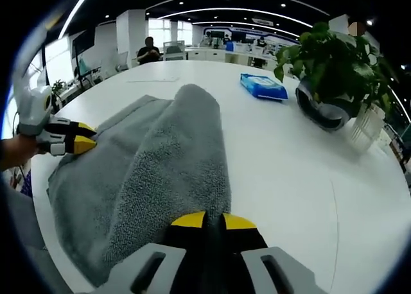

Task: Open the folded towel by lifting each exposed corner and separating the folded layers until the towel lies flat within the target outline without major curled edges

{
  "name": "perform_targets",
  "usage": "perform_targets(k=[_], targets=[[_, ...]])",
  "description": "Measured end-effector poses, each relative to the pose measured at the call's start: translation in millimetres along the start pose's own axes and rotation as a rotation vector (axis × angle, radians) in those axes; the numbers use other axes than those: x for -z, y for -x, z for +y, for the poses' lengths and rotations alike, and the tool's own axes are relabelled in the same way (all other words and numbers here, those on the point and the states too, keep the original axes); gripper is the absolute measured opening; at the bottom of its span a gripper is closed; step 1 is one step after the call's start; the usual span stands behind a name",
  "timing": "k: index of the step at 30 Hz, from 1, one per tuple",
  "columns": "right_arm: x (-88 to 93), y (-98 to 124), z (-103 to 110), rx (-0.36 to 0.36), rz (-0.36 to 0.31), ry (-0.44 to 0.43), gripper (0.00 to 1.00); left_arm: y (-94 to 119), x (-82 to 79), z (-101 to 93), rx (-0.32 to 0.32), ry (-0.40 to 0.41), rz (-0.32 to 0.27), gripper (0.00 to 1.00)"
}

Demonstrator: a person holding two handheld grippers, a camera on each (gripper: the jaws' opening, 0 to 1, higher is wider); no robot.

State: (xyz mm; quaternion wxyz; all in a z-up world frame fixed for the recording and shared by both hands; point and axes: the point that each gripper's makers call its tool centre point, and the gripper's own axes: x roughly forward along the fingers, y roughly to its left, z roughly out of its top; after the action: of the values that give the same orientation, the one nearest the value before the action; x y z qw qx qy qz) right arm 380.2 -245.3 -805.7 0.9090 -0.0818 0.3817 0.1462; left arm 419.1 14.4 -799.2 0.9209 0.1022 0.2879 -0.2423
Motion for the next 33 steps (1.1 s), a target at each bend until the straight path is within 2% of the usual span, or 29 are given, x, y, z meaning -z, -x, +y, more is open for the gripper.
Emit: perform_targets(k=[18,22,25,26,29,30,33], targets=[[10.8,9.6,-6.5,0.033,-0.007,-0.058,0.04,15.7,12.1,25.0,-0.055,0.028,-0.003,0.20],[11.6,11.3,-4.9,0.025,-0.037,-0.076,0.05,18.4,14.5,28.1,-0.047,0.024,-0.005,0.20],[10.1,9.9,-4.2,0.007,-0.020,-0.111,0.05,19.4,15.3,28.1,-0.049,0.025,0.002,0.20],[9.0,9.7,-4.7,0.004,-0.026,-0.118,0.05,19.5,15.5,28.4,-0.049,0.024,0.006,0.20],[4.6,9.0,-4.0,-0.016,-0.048,-0.232,0.06,19.7,16.4,29.7,-0.045,0.019,0.014,0.20],[-2.3,10.8,-4.0,-0.030,-0.078,-0.269,0.06,20.2,16.8,30.7,-0.046,0.017,0.017,0.20],[-18.7,15.4,-10.3,-0.037,-0.158,-0.289,0.09,23.2,19.2,36.6,-0.051,0.019,0.019,0.20]])
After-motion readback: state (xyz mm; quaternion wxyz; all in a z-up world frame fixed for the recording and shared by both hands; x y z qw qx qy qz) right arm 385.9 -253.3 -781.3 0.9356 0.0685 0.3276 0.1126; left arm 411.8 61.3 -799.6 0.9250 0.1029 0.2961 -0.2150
